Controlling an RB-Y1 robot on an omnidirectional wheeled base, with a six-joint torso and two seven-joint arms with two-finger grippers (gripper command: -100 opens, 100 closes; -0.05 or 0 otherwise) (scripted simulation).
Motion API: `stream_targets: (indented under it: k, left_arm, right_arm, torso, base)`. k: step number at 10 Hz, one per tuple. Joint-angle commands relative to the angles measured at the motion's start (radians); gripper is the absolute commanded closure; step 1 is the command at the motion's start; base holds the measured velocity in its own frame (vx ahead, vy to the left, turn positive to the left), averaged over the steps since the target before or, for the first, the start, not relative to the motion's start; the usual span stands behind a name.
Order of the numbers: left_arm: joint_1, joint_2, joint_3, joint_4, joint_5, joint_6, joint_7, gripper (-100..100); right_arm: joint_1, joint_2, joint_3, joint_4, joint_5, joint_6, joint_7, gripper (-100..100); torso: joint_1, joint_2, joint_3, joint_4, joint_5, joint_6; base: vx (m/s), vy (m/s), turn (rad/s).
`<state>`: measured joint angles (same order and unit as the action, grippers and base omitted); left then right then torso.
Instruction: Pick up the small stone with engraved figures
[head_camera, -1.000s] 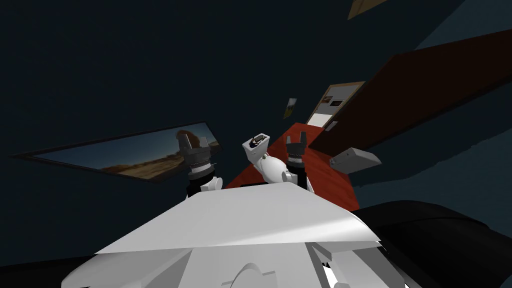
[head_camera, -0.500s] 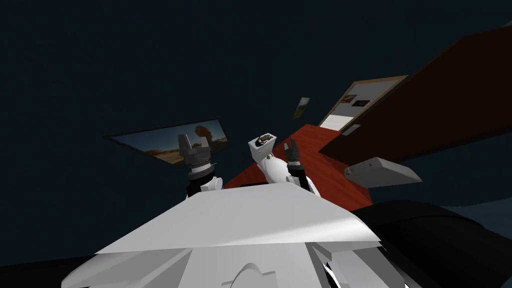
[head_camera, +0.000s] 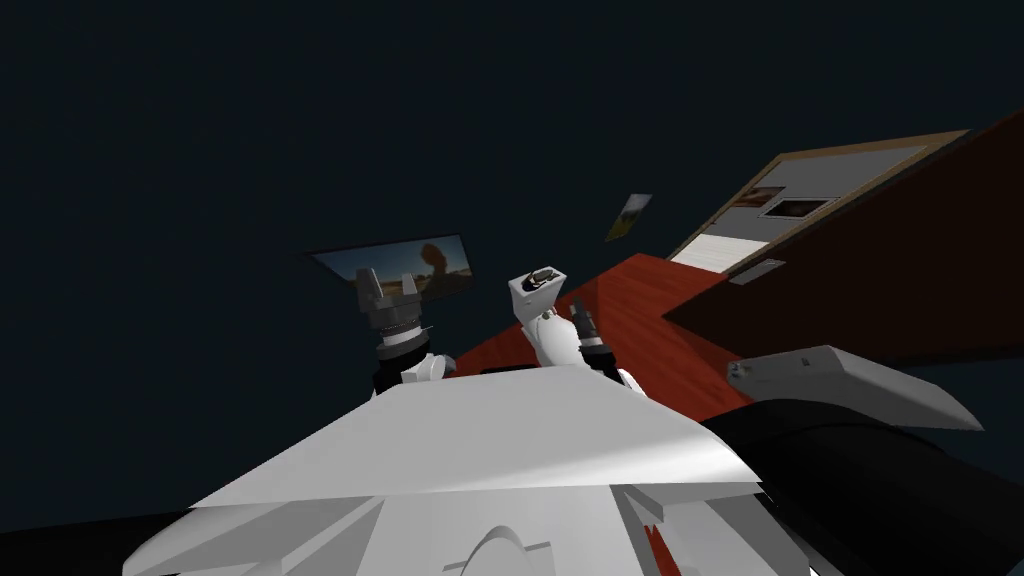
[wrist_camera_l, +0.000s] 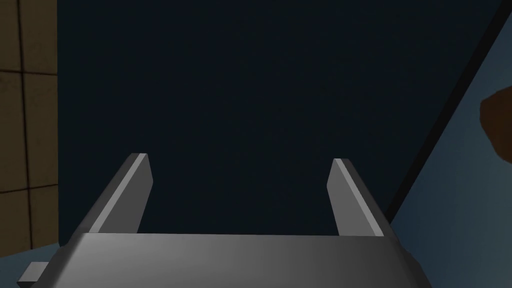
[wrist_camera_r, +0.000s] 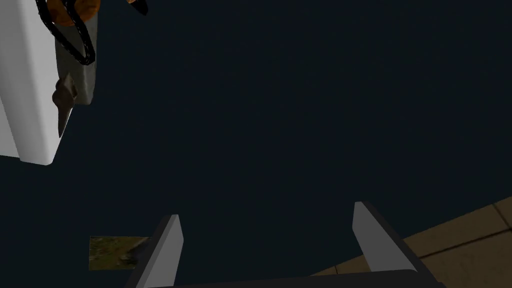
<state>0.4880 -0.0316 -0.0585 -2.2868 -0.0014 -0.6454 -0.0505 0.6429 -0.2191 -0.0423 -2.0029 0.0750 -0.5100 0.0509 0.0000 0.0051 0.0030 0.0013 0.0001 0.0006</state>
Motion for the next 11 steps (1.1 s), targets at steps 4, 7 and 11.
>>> stream_targets:
  k: [4,7,11]
  left_arm:
    - [0.000,0.000,0.000,0.000,0.000,0.000,0.000,0]
    - [0.000,0.000,0.000,0.000,0.000,0.000,0.000,0]
    - [0.000,0.000,0.000,0.000,0.000,0.000,0.000,0]
  right_arm:
    - [0.089,-0.074,-0.024,0.139,0.052,0.051,0.116,-100]
    - [0.119,-0.095,-0.031,0.185,0.070,0.065,0.161,-100]
    - [0.180,-0.139,-0.045,0.275,0.106,0.093,0.242,-100]
  torso:
    - [0.000,0.000,0.000,0.000,0.000,0.000]
    - [0.000,-0.001,-0.001,0.000,0.000,-0.001]
    - [-0.001,-0.003,-0.002,-0.001,0.000,0.000]
  base:
    - [-0.065,0.029,0.301]
    - [-0.045,0.020,0.231]
    - [-0.035,0.025,0.203]
